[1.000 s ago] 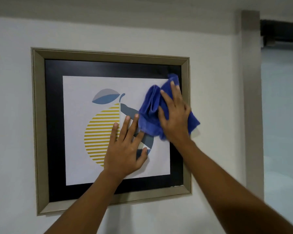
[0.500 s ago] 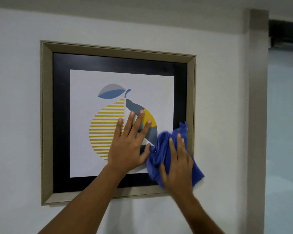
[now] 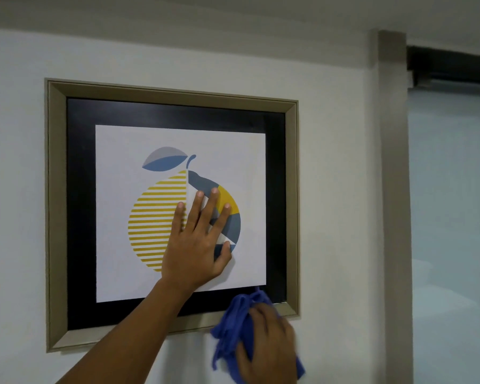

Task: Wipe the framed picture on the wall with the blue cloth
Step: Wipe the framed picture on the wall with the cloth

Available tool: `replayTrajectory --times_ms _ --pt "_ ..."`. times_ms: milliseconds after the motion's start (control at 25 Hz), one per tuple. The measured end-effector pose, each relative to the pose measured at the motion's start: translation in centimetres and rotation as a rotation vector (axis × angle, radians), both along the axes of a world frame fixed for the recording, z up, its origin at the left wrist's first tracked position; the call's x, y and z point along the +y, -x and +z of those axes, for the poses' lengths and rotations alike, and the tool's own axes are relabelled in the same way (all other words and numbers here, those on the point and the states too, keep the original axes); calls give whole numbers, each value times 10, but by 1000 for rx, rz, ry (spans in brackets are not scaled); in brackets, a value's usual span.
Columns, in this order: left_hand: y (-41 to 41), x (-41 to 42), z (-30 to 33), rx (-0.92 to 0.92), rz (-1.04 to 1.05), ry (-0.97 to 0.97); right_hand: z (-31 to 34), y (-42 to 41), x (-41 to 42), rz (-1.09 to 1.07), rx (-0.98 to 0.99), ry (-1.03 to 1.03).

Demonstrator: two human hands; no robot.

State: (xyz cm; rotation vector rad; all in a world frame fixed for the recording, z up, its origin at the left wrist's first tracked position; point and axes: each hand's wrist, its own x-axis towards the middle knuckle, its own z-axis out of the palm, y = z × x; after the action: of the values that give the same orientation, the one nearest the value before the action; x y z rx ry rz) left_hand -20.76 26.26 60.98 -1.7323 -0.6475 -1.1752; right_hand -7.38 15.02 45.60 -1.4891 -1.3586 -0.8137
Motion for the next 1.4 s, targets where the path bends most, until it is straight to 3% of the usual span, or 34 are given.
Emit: replayTrajectory --times_ms 200,440,680,800,920,1080,1280,1400 --pt "5 1 1 12 2 8 2 3 -2 41 -92 146" --pt "3 1 1 3 -5 15 3 -42 -12 -57 -24 90" --pt "1 0 2 4 0 7 9 -30 -14 143 34 72" --pt "4 2 2 1 2 12 21 -44 -11 191 145 -54" --pt "3 1 1 1 5 22 62 -54 -3 180 155 -223" --pt "5 2 2 5 4 34 162 -52 14 190 76 -428" --pt "4 2 1 7 2 40 299 -48 34 149 89 -441" --pt "3 2 1 2 -8 43 303 -44 36 109 7 -413"
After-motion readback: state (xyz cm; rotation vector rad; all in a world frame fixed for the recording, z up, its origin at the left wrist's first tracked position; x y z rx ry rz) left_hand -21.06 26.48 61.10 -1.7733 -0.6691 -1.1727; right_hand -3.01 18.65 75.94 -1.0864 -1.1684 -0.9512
